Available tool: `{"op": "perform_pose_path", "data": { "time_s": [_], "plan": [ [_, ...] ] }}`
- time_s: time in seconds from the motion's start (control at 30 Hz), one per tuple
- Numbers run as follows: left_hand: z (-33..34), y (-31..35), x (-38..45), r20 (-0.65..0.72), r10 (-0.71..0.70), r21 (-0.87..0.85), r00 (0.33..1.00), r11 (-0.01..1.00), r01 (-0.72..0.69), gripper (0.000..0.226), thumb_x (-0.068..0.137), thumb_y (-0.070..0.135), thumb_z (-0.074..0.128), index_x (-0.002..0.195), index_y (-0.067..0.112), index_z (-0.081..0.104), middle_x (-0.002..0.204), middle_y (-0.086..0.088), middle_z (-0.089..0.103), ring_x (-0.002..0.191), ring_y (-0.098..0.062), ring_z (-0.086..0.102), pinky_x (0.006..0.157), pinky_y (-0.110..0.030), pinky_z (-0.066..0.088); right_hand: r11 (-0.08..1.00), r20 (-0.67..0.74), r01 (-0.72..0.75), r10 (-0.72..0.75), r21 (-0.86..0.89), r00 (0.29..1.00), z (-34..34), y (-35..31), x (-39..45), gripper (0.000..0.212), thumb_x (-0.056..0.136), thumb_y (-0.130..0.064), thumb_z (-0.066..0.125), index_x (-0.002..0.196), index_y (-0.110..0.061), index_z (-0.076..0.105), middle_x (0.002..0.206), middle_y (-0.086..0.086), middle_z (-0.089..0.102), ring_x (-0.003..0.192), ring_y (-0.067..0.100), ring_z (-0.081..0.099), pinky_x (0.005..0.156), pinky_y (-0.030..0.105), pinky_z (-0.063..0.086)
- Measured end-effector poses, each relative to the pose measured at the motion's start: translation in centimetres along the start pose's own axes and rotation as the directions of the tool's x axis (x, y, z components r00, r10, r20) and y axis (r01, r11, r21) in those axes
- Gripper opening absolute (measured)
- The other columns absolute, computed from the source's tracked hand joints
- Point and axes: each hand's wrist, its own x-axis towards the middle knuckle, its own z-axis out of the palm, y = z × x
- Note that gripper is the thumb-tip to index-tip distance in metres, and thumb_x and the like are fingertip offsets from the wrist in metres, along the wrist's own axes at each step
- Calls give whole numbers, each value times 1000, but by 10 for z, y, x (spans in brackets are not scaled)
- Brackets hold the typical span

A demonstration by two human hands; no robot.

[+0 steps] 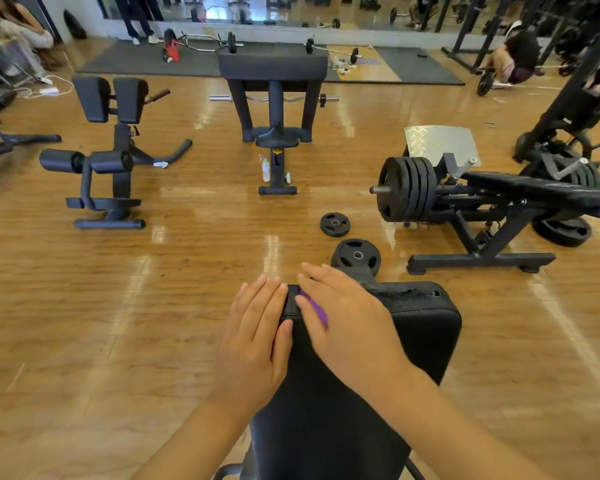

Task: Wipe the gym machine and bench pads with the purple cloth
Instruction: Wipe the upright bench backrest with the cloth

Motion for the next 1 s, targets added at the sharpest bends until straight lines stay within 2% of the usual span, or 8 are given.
{"op": "perform_pose_path", "data": {
  "time_s": [0.1, 0.23, 0.4, 0.47, 0.6, 0.73, 0.87, 1.0],
  "plan": [
    [0, 0, 1, -18, 13, -2, 1000, 1000, -13, 39, 109, 24, 36, 138, 2, 49, 140, -12, 55, 137, -26, 46, 120, -40, 29, 992, 27, -122, 122, -14, 992, -22, 32, -24, 34, 92, -29, 60, 124, -20, 68, 130, -8, 63, 123, 8, 56, 105, 25, 32],
    [4, -1, 3, -53, 27, 10, 998, 1000, -27, 37, 108, 23, 36, 135, 2, 50, 136, -13, 58, 134, -27, 48, 120, -41, 30, 964, -81, -243, 235, -112, 969, -26, 44, -25, 28, 86, -17, 71, 114, -11, 73, 118, 1, 70, 113, 18, 65, 101, 32, 36],
    [2, 0, 1, -23, 16, 34, 1000, 999, -15, 41, 109, 25, 34, 132, -2, 55, 135, -15, 59, 133, -30, 49, 119, -42, 31, 996, -49, -82, 80, -43, 996, -6, 10, -3, 25, 92, -24, 56, 104, -13, 75, 111, -1, 72, 105, 16, 67, 88, 27, 53],
    [-1, 4, 1, -5, -9, 69, 1000, 998, 10, 44, 109, 26, 33, 131, -3, 58, 135, -15, 59, 133, -30, 48, 118, -45, 31, 998, -35, -37, 35, -46, 999, -13, 21, -12, 34, 96, -28, 48, 114, -14, 73, 120, -1, 69, 113, 13, 63, 98, 27, 49],
    [-6, 17, 5, 2, -29, 164, 1000, 986, 28, 49, 108, 32, 34, 130, -2, 62, 135, -13, 61, 132, -27, 51, 120, -47, 28, 983, -127, -112, 94, -147, 988, -28, 43, -39, 42, 97, -28, 41, 119, -7, 70, 124, 6, 68, 118, 21, 62, 110, 28, 35],
    [8, 31, 9, -19, 18, 230, 1000, 973, -13, 47, 106, 35, 40, 127, 2, 66, 134, -9, 64, 128, -24, 55, 118, -48, 30, 945, -129, -184, 154, -272, 980, -14, 27, -25, 44, 97, -25, 38, 111, -1, 72, 115, 14, 70, 112, 31, 65, 98, 45, 52],
    [16, 26, 9, -92, 73, 288, 993, 957, -44, 44, 103, 34, 44, 123, 5, 70, 128, -8, 67, 122, -24, 58, 108, -44, 38, 961, -66, -144, 132, -235, 989, -16, 22, -8, 43, 96, -25, 38, 103, -3, 75, 107, 11, 73, 105, 28, 68, 93, 39, 56],
    [18, 25, 7, -124, 98, 311, 987, 949, -56, 42, 101, 34, 46, 122, 7, 70, 126, -7, 69, 120, -23, 60, 105, -44, 41, 972, -71, -97, 83, -216, 994, -33, 45, -40, 42, 96, -23, 39, 117, -3, 70, 119, 9, 70, 115, 25, 64, 106, 32, 43]
  ]
}}
